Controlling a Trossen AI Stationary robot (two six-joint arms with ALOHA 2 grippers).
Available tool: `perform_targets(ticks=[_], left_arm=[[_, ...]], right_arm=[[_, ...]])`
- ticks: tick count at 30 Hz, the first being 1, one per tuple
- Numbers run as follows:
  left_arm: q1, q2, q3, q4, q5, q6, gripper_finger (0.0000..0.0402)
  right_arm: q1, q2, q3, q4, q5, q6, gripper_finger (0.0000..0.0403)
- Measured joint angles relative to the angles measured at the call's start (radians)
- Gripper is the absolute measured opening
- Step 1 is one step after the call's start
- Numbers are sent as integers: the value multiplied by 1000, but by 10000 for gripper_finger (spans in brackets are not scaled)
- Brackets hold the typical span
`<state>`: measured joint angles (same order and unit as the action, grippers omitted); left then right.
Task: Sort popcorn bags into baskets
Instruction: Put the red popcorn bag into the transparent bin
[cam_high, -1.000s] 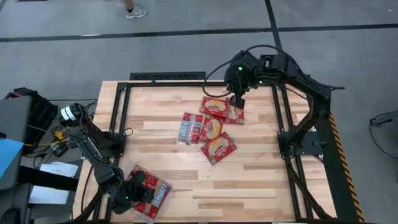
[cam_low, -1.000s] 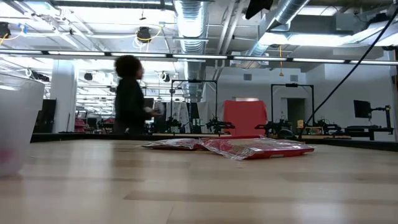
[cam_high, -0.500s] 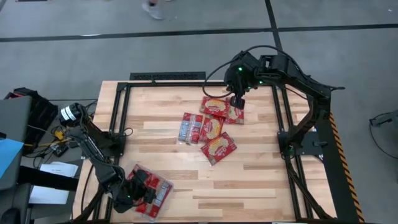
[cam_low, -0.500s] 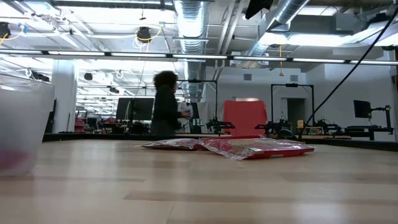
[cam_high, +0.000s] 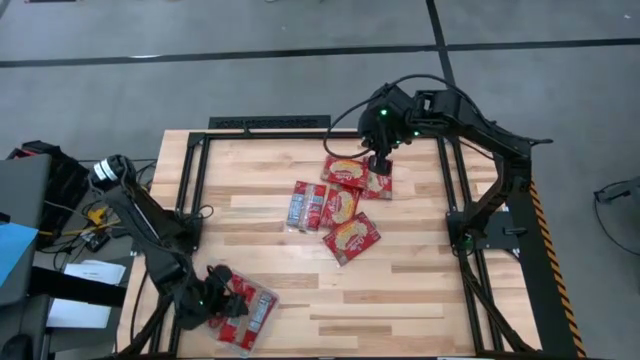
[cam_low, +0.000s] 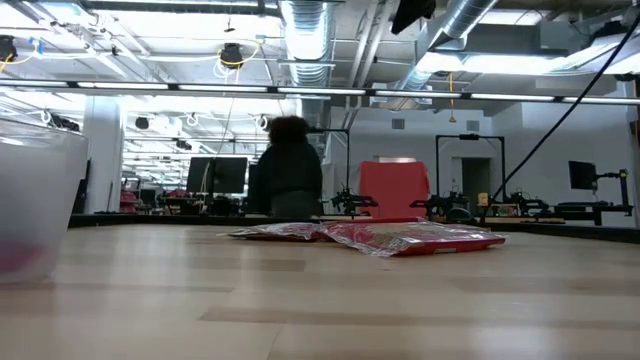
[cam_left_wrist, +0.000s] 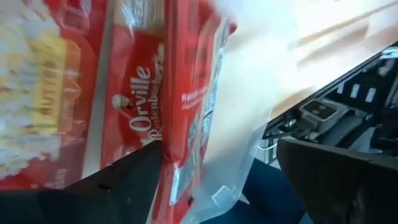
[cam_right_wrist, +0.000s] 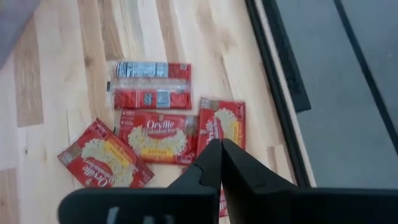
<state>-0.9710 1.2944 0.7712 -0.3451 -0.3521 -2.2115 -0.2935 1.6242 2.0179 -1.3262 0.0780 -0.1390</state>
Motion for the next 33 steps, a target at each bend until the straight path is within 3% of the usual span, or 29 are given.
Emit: perform_targets(ticks=[8,11,14,18,21,26,29,33], left_arm=[[19,-207,0,-172,-23,-8,303],[62,-269,0,-224,-162,27,303],[167,-314,0,-294,-255,128,303],[385,-353,-27,-309,-270,362,303],[579,-369,-81,-234,-204,573,303],[907,-365,-246,79,50,841,303],[1077,-334,-344,299,185,926,303],[1237,-271,-401,403,300,976,303]], right_arm=[[35,0,-172,93,-7,1,20],[51,-1,-295,245,-39,10,27],[65,-1,-441,473,-131,47,31],[87,1,-645,799,-158,98,21],[101,1,-781,1018,-158,152,9],[95,1,-913,1193,-118,201,12],[94,48,-940,1270,-75,203,22],[105,166,-923,1265,-79,210,20]])
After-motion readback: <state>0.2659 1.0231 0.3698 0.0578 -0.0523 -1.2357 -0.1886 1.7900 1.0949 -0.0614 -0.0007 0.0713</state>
